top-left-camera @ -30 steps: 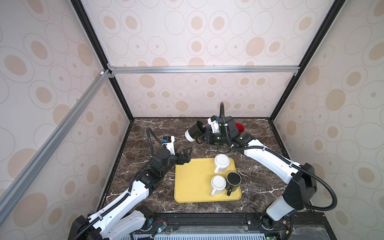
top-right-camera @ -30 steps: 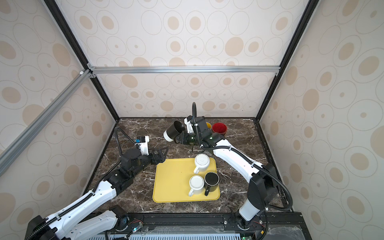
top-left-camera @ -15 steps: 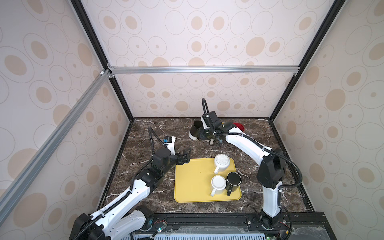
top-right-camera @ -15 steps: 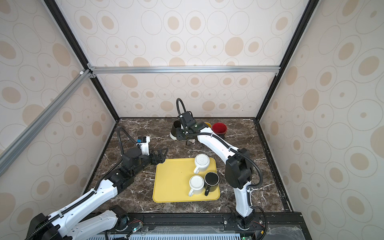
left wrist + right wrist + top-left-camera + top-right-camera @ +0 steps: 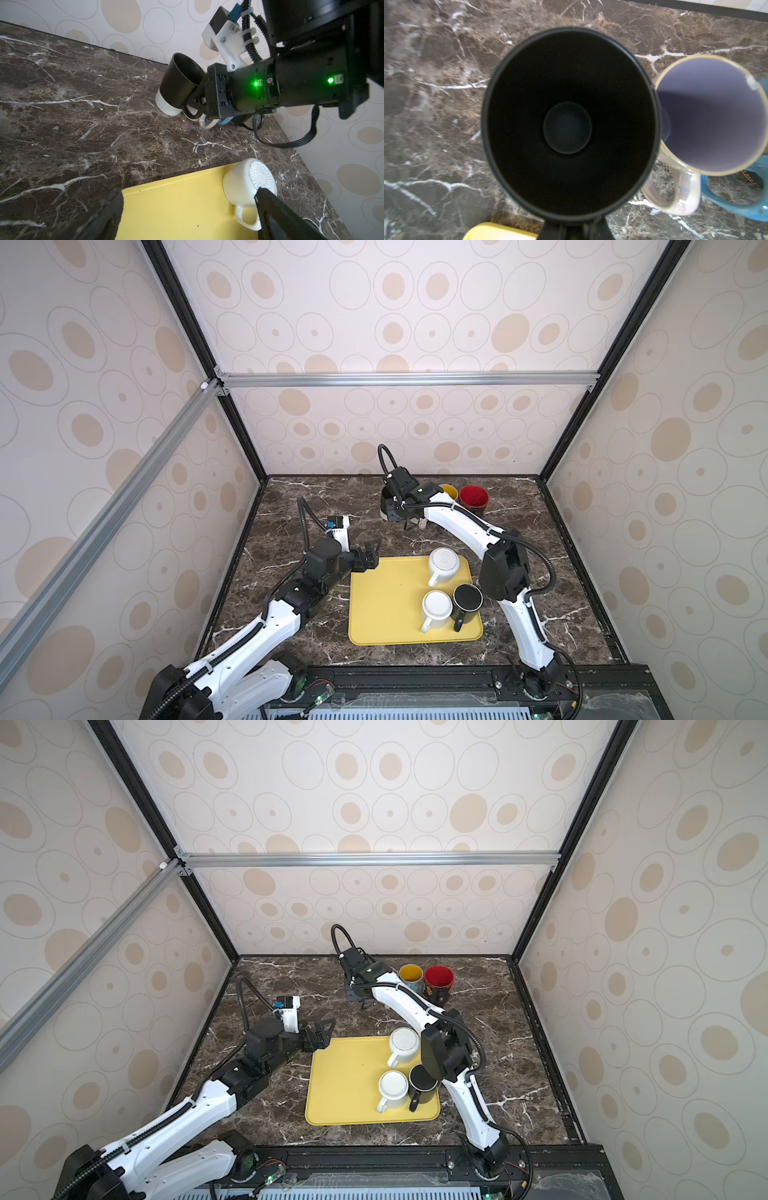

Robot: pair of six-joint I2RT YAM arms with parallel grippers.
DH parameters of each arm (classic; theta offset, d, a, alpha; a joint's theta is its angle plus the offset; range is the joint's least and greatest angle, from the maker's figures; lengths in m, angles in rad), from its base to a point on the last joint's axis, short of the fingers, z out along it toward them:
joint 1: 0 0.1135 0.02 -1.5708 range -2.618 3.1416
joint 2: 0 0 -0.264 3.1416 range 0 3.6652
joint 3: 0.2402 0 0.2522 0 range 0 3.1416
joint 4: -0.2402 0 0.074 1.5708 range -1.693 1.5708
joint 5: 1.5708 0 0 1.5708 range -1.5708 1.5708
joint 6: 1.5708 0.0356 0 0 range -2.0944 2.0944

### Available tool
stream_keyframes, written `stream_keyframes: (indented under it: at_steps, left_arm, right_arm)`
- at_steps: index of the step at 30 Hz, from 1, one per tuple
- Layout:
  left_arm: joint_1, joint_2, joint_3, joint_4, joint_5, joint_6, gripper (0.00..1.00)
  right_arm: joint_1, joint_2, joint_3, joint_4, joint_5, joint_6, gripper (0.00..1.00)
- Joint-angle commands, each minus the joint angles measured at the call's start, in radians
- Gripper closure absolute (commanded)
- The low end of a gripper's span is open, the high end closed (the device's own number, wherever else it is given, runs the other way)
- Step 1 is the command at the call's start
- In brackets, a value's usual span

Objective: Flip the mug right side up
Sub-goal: 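Turn the mug upright with the right gripper while the left gripper withdraws, then lower the black-and-white mug beside the pink mug with the right gripper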

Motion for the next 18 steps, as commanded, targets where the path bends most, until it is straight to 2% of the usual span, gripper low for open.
stream_keyframes:
  at_steps: [1,18]
  left_arm:
    - [0.011,-0.022,-0.001,0.023,0.002,0.01,0.0]
    - [0.014,-0.041,-0.039,0.039,0.01,0.018,0.0]
  right_arm:
    - [0.003,0.013,0.056,0.017,0.082,-0.016,1.0]
    - [0.004,0.107,0.134,-0.012,0.148,0.0,1.0]
